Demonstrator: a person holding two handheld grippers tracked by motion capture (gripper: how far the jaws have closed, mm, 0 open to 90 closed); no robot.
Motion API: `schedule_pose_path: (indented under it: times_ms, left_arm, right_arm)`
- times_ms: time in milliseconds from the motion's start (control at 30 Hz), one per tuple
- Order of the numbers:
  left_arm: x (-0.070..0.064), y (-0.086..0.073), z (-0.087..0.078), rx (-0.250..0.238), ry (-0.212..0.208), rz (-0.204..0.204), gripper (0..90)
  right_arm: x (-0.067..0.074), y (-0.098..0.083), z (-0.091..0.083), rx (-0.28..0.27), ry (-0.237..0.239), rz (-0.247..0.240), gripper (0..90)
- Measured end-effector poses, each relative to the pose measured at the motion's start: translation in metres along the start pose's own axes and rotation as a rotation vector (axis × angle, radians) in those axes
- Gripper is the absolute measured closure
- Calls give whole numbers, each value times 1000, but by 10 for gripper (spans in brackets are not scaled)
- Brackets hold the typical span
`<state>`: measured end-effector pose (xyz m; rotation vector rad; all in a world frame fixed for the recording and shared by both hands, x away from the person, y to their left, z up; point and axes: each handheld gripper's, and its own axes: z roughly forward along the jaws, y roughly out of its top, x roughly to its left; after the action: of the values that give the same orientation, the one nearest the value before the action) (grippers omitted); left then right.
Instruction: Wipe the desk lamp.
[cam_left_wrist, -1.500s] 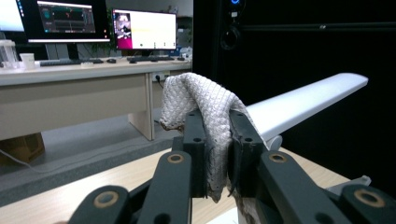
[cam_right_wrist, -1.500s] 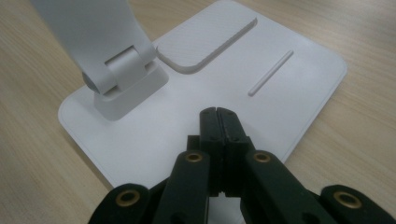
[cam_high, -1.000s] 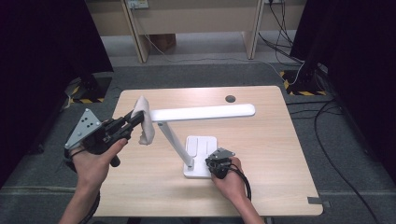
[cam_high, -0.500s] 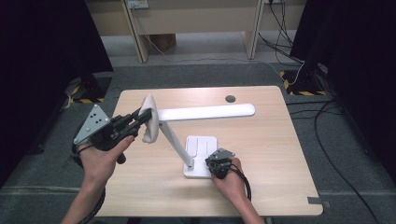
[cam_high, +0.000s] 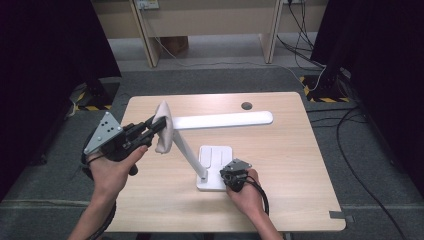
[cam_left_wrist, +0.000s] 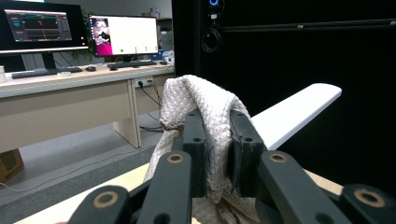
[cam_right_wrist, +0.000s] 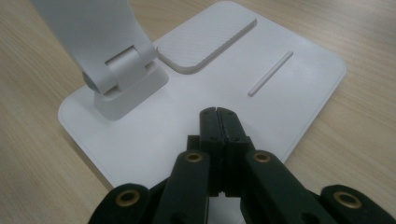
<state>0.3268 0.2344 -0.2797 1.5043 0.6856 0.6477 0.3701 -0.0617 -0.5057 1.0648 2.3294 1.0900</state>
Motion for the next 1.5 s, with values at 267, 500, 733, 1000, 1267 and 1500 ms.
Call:
schedule_pose_path:
  times_ms: [267, 500, 733, 1000, 1267, 1500]
  left_arm:
    - [-5, 1, 7, 7, -12, 1, 793]
    - [-8, 3, 12, 7, -16, 15, 793]
    - [-11, 3, 16, 15, -25, 7, 792]
    - [-14, 3, 21, 16, -33, 5, 793]
    - [-17, 4, 25, 15, -38, 3, 792]
    - [-19, 4, 29, 20, -45, 9, 792]
  right_arm:
    - [0, 0, 0, -3, 1, -1, 900]
    - [0, 0, 0, -4, 0, 2, 900]
    - [0, -1, 0, -3, 1, 4, 900]
    - [0, -1, 0, -5, 5, 11, 900]
    - [0, -1, 0, -5, 5, 9, 900]
    - [0, -1, 0, -5, 5, 10, 900]
